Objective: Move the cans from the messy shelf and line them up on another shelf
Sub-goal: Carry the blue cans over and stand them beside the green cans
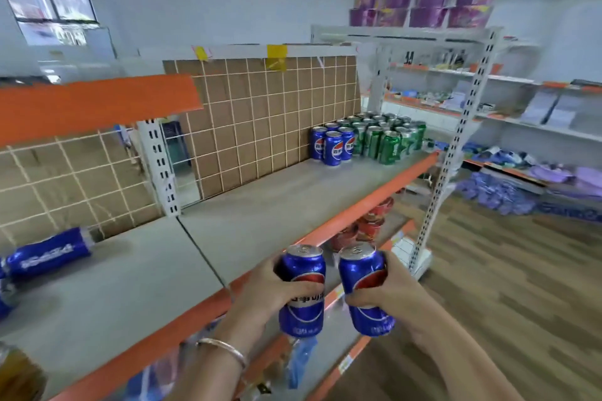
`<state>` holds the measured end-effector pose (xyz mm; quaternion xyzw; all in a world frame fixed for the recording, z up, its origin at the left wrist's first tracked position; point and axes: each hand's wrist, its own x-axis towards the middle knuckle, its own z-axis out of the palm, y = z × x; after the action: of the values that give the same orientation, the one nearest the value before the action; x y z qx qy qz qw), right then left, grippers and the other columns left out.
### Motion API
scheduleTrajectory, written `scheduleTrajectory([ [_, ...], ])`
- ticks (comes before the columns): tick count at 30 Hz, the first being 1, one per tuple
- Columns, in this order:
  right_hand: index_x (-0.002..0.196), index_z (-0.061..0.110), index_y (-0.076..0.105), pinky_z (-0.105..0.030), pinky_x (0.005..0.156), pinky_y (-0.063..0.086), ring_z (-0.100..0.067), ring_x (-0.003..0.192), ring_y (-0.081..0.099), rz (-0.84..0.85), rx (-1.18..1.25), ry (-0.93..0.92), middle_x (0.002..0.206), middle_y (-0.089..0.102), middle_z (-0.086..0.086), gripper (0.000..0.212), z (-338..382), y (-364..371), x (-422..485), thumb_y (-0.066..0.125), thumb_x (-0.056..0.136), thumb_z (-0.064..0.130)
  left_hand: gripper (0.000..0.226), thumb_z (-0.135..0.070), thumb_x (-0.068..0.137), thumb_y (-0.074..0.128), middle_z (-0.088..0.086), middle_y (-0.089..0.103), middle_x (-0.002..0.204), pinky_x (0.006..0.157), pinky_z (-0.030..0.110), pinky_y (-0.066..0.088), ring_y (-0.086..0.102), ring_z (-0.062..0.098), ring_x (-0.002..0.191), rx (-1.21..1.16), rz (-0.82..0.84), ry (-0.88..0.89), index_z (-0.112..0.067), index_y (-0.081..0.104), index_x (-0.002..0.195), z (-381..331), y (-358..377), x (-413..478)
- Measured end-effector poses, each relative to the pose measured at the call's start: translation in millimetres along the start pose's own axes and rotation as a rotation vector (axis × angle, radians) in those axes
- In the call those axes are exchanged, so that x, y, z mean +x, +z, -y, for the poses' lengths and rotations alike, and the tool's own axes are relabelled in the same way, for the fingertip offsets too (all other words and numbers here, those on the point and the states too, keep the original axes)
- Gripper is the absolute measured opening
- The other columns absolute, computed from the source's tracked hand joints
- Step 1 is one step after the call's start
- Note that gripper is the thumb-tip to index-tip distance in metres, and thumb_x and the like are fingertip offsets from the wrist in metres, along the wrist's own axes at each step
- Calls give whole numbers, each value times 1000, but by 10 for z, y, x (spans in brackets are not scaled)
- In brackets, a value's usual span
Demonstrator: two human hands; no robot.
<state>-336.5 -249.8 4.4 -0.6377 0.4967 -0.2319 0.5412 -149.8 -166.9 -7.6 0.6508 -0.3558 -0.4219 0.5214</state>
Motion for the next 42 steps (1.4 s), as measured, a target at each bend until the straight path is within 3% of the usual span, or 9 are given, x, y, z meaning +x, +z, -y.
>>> scheduleTrajectory([
  [6,104,24,47,-31,76,46,-14,88,60,-12,-45,-19,99,62,1,75,-104,-385,537,83,39,13,69,-20,31,89,5,75,93,90,48,54,70,26,90,-56,-44,38,-20,67,97,4,286,641],
  [10,113,17,47,-31,77,46,-16,89,60,-34,-85,-33,100,62,1,83,-65,-552,1092,85,39,12,72,-12,35,88,3,74,96,83,34,54,69,24,94,-89,-40,94,-20,65,103,-85,453,1199],
  [14,117,16,50,-38,86,52,-23,98,61,-123,-214,-59,103,61,0,95,51,-726,1732,79,27,29,59,9,54,83,-1,74,96,77,27,52,68,19,91,-98,-26,143,-22,64,100,-204,581,1849],
  [19,125,17,45,-35,99,42,-27,116,44,-241,-462,-93,107,37,0,88,347,-953,2327,89,48,24,71,-5,43,90,-4,72,99,87,35,51,67,19,96,-86,-24,155,-24,64,106,-400,737,2517],
  [25,107,22,53,-36,91,48,-24,105,50,-226,-337,-68,109,50,-3,88,400,-974,2998,79,24,37,55,3,52,86,-17,70,81,72,21,49,64,6,85,-54,-46,164,-31,61,88,-532,877,3080],
  [32,121,23,47,-25,90,35,-13,99,38,-172,-317,-92,114,37,1,79,467,-1071,3651,86,53,14,64,-10,47,89,-7,69,103,85,31,51,64,10,96,-44,-95,142,-30,62,101,-549,1033,3607],
  [36,118,22,49,-32,95,42,-16,103,44,-150,-322,-105,110,41,3,82,579,-1088,4095,87,47,15,57,-5,51,88,-12,62,98,84,32,46,57,3,89,-104,-163,71,-36,56,86,-615,1132,3865],
  [40,107,29,57,-40,86,54,-16,101,60,-122,-382,-100,107,62,4,83,488,-1082,4679,71,26,38,56,-1,53,87,-17,59,89,86,34,45,54,2,83,-161,-175,9,-35,51,81,-650,1225,4084],
  [42,105,29,57,-42,87,54,-18,102,61,-103,-353,-108,106,63,2,77,456,-1096,4946,72,29,31,57,1,55,85,-16,59,87,83,31,45,54,1,81,-188,-201,9,-35,50,81,-669,1269,4218],
])
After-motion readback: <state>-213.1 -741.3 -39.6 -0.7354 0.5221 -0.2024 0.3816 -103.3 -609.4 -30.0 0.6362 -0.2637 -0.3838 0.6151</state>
